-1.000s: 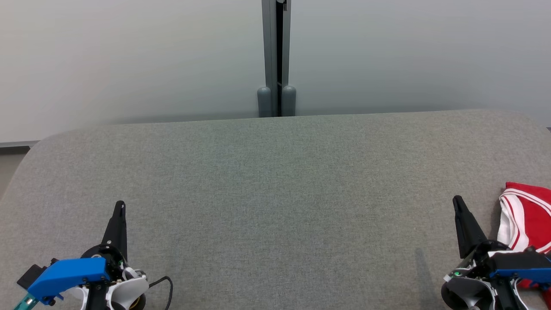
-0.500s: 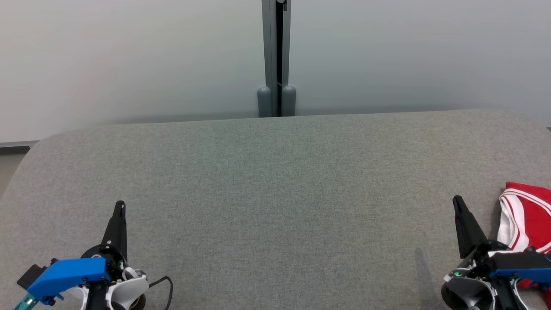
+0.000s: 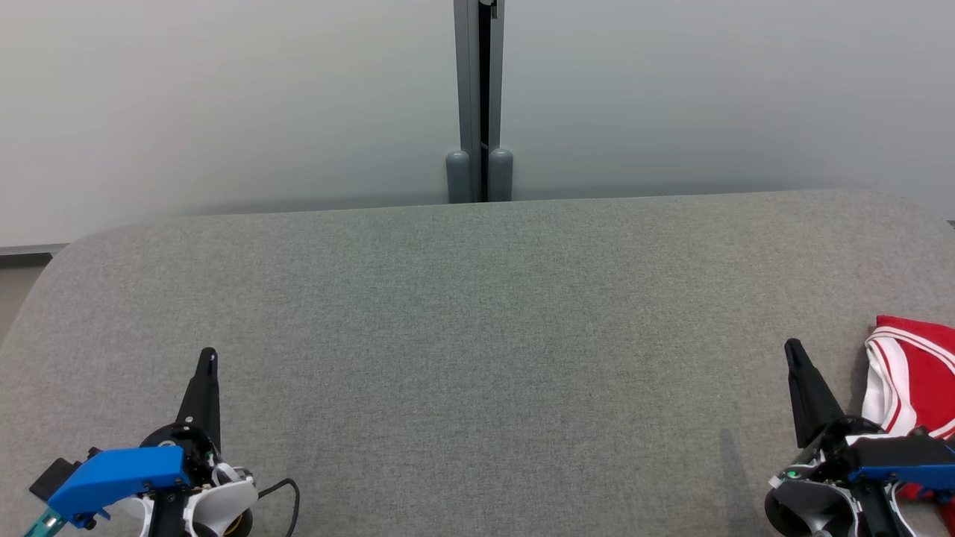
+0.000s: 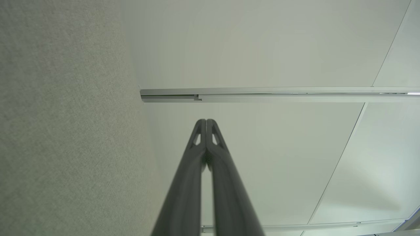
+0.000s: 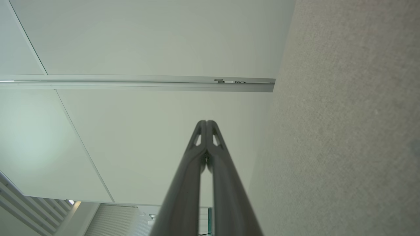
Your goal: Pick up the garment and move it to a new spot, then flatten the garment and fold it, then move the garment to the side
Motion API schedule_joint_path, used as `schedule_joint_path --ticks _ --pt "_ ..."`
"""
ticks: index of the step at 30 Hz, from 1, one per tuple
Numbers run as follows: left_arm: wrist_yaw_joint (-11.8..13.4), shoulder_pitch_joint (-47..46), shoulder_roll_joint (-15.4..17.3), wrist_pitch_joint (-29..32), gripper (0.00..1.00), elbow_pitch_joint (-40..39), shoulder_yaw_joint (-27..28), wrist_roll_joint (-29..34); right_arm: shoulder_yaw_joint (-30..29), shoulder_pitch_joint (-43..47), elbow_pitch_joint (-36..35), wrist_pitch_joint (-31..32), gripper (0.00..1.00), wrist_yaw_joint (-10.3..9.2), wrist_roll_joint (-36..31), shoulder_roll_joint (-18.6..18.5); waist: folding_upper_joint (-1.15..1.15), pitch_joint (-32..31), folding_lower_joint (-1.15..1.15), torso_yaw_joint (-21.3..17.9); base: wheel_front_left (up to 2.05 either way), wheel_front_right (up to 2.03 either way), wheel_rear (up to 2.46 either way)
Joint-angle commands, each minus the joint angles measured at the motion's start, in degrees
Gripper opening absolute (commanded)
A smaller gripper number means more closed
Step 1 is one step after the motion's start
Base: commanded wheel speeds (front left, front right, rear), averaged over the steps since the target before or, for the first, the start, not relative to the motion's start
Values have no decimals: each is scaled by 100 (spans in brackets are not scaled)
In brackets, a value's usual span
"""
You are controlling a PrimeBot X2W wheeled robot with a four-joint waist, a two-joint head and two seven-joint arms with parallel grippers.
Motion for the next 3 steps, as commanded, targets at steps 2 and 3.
schedule_joint_path --ticks 2,3 --pt "-50 -57 12 22 0 -28 6 -24 -9 64 -22 21 0 3 16 -38 0 0 0 0 0 0 0" --pt "-50 -57 12 22 0 -28 6 -24 -9 64 -22 21 0 3 16 -38 0 0 0 0 0 0 0"
